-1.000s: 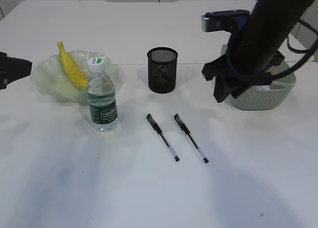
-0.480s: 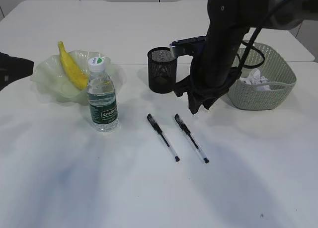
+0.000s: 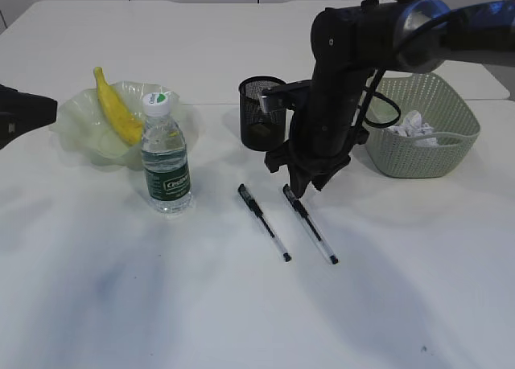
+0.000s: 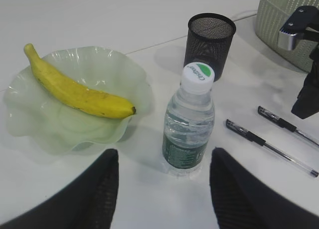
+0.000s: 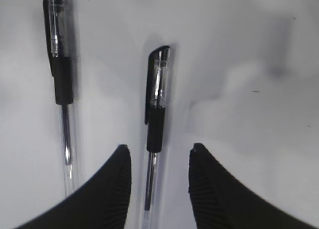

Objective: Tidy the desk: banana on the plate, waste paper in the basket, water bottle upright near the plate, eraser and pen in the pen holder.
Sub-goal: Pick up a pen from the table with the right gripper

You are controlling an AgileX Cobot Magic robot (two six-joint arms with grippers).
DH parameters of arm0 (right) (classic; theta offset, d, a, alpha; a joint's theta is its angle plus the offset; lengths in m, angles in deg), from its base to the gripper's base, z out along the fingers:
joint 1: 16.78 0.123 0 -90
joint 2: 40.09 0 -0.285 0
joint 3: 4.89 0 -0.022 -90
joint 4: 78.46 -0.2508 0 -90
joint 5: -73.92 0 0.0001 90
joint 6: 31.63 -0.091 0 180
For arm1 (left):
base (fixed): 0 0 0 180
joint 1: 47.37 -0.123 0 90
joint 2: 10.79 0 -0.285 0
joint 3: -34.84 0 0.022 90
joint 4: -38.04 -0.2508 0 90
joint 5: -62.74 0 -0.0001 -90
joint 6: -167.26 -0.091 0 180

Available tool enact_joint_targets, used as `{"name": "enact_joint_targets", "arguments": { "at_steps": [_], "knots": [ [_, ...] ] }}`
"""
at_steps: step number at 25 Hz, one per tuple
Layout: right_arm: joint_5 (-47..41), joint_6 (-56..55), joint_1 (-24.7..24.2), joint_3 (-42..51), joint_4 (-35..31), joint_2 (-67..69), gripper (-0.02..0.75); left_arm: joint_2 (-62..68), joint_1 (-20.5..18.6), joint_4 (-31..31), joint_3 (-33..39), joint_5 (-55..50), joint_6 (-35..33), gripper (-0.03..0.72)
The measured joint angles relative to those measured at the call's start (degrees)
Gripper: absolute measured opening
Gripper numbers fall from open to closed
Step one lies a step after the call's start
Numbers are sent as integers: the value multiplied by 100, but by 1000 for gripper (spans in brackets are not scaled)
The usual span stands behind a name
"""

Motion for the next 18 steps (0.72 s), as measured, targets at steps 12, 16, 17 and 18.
{"name": "enact_joint_targets", "arguments": {
  "at_steps": [12, 16, 17, 18],
  "knots": [
    [187, -206, 92, -89, 10, 351, 295, 0, 0, 12, 0, 0, 0, 407],
    [230, -215, 92, -92, 10, 351, 295, 0, 0, 12, 0, 0, 0, 407],
    [252, -215, 92, -92, 10, 351, 295, 0, 0, 12, 0, 0, 0, 407],
    [266, -218, 92, -92, 10, 351, 295, 0, 0, 12, 0, 0, 0, 407]
  ]
}}
